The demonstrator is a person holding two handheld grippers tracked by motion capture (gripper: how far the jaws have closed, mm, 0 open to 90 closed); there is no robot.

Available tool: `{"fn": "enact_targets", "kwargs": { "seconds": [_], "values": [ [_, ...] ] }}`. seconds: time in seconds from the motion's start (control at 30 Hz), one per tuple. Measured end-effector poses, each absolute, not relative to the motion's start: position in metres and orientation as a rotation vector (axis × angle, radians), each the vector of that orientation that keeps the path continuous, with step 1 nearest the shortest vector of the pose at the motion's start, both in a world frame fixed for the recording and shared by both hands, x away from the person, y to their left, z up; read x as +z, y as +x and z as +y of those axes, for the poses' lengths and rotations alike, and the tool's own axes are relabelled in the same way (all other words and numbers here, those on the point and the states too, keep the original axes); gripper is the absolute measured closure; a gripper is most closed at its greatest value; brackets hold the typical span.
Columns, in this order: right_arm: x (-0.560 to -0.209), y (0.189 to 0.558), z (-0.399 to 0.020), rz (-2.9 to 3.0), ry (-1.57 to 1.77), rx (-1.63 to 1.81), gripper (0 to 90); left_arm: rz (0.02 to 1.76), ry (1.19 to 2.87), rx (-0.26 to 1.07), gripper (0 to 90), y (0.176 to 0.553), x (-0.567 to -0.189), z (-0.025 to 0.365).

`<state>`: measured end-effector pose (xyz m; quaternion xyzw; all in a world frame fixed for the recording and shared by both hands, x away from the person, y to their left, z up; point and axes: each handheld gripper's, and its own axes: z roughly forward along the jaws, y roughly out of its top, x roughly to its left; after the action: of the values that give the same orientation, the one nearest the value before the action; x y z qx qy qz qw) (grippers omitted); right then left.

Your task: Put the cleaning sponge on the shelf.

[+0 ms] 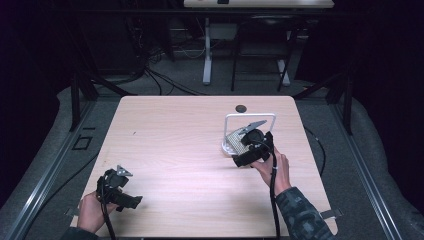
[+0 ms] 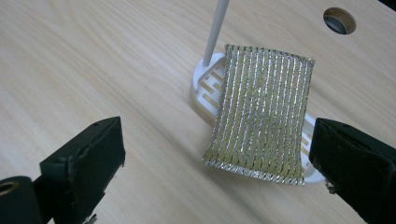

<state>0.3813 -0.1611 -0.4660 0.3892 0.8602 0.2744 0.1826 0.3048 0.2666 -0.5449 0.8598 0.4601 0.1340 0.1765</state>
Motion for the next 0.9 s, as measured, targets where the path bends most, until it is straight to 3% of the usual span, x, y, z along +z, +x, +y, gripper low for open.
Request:
{"fn": "enact_targets", "kwargs": {
  "seconds": [0.9],
  "values": [
    [-0.462, 0.322, -0.213, 2.414, 1.115, 0.803, 4.6, 1.279, 2.45, 0.373, 0.3, 0.305, -0.546, 0.264]
  ]
}}
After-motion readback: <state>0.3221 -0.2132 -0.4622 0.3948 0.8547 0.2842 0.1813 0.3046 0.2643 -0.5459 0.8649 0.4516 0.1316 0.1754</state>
